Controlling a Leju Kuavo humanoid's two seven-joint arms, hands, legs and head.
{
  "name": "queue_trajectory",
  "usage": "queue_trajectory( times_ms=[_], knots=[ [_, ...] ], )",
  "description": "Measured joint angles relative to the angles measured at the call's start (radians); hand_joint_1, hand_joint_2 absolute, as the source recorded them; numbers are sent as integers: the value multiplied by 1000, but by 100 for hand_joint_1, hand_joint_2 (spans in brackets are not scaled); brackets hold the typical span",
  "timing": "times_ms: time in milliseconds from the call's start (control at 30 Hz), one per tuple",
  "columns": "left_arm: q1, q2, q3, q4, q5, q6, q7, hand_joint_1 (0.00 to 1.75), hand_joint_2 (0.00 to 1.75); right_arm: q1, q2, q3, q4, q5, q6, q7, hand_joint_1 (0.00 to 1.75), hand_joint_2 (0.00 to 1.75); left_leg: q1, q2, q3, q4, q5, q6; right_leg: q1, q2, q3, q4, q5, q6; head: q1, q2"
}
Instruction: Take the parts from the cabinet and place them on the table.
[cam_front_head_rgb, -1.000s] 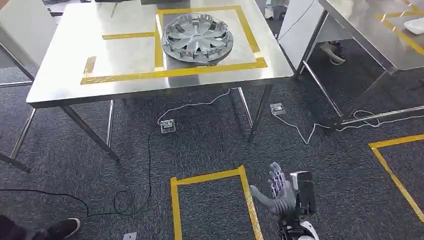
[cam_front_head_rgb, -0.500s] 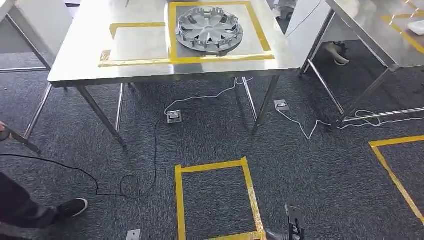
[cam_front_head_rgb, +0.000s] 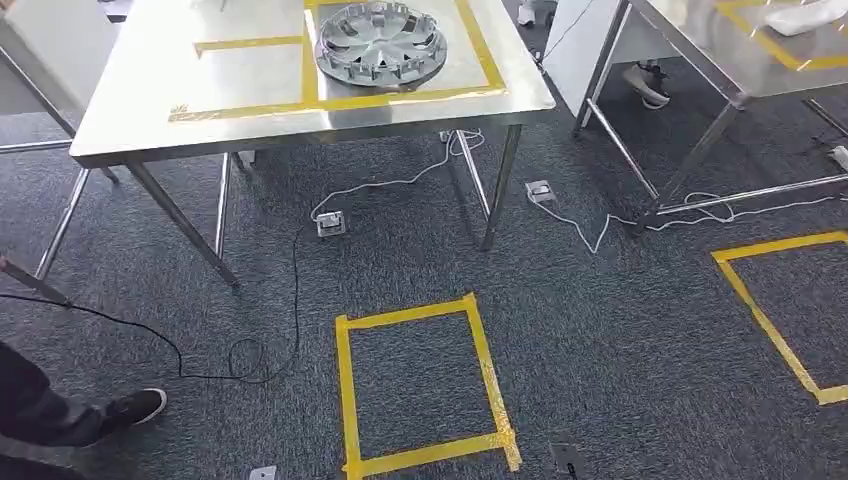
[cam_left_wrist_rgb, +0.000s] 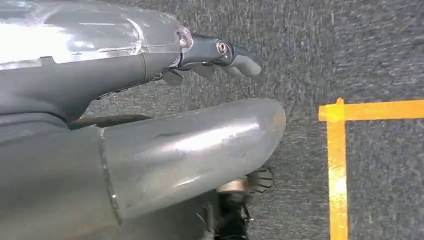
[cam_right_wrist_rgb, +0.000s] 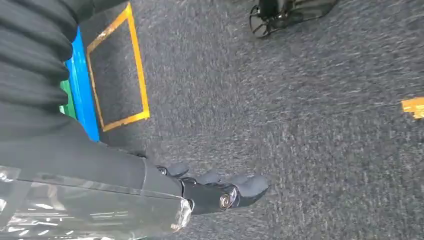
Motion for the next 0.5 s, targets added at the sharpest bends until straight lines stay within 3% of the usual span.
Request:
queue_trajectory(
  times_ms=[33, 67, 133, 167, 200, 233, 300, 333, 367, 400, 467, 500],
  knots=[
    [1, 1, 0, 0, 0, 0, 0, 0, 0, -5, 7, 2, 3, -8, -2, -5, 0, 0, 1, -21, 42, -66, -29, 9, 7, 2, -14, 7, 1, 3, 3, 0],
    [2, 1, -1, 0, 1, -2, 0, 0, 0, -9, 7, 3, 7, -22, -3, -10, 0, 0, -2, -12, 46, -83, -37, 2, 4, 9, -19, 10, 9, 10, 6, 0],
    [3, 3, -1, 0, 2, -7, 5, 0, 0, -11, 11, 3, 16, -50, -2, -16, 0, 0, -7, 7, 36, -85, -33, 12, 0, 26, -24, 6, 28, 24, 6, 0],
    [4, 2, -2, 0, 2, -11, 6, 0, 0, -8, 13, 3, 21, -58, -1, -16, 0, 0, 1, 17, 33, -94, -20, 18, 2, 37, -28, 4, 34, 31, 4, 0],
    [2, 2, -2, 0, 2, -12, 6, 0, 0, -4, 15, 3, 26, -64, -1, -16, 0, 0, 5, 31, 32, -96, -11, 22, -2, 27, -38, 22, 12, 36, -1, 0],
    [2, 0, -3, 0, 1, -12, 6, 0, 0, -3, 16, 4, 29, -67, -1, -16, 0, 0, 5, 40, 21, -96, -5, 29, -6, 14, -55, 70, -34, 44, 11, 0],
    [6, 1, -8, 0, 1, -12, 9, 0, 0, -5, 16, 4, 35, -69, -1, -16, 0, 0, 4, 63, 6, -96, 6, 28, -13, 3, -107, 225, -129, 60, 20, 0],
    [7, 1, -9, 0, 1, -12, 10, 0, 0, -4, 16, 4, 37, -71, 0, -16, 0, 0, 4, 74, -2, -95, 11, 27, -17, 0, -122, 286, -158, 66, 21, 0],
    [8, 1, -10, 0, 1, -13, 12, 0, 0, -3, 18, 4, 39, -72, 2, -15, 0, 0, 4, 86, -7, -94, 16, 24, -20, -4, -117, 308, -165, 70, 25, 0],
    [7, 1, -10, 0, 1, -13, 13, 0, 0, -1, 20, 4, 42, -73, 3, -15, 0, 0, 4, 96, -12, -94, 19, 22, -24, -6, -92, 287, -150, 72, 29, 0],
    [7, 0, -11, 0, 0, -13, 15, 0, 0, -1, 21, 5, 45, -74, 5, -15, 0, 0, 5, 116, -17, -92, 24, 17, -27, -19, 6, 136, -84, 73, 33, 0],
    [6, 1, -14, 0, 0, -13, 15, 0, 0, -2, 21, 5, 47, -73, 5, -16, 0, 0, 5, 127, -17, -92, 25, 14, -27, -46, 73, 30, -48, 71, 36, 0]
  ],
)
